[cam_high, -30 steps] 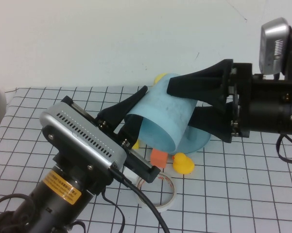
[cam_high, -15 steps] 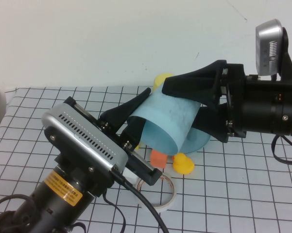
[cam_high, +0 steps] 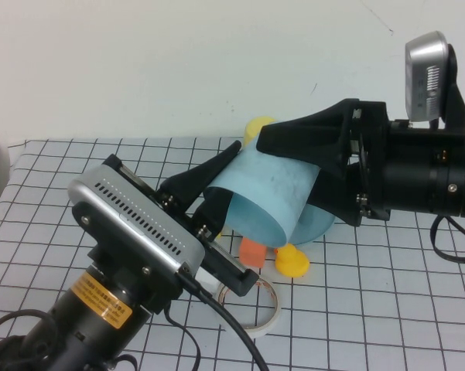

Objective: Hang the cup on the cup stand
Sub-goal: Adjust the cup with two arms, then place the cup on the cup holder

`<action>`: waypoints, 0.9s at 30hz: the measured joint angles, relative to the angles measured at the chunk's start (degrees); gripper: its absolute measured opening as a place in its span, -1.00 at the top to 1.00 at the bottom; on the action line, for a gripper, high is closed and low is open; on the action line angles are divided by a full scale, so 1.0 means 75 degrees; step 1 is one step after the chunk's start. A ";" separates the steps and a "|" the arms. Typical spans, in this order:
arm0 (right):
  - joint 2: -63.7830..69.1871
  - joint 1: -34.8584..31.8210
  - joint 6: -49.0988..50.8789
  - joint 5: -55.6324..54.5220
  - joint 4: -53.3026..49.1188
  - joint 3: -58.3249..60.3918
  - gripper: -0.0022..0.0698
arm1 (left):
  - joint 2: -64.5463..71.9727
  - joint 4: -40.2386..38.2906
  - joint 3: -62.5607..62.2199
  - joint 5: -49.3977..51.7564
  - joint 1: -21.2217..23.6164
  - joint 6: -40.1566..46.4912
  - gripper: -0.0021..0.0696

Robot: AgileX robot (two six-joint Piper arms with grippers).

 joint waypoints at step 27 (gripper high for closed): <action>0.0017 0.0030 -0.5736 -0.2890 0.0054 -0.1098 -0.73 | -0.1675 -0.0699 0.0596 0.1194 0.0000 -0.0656 0.10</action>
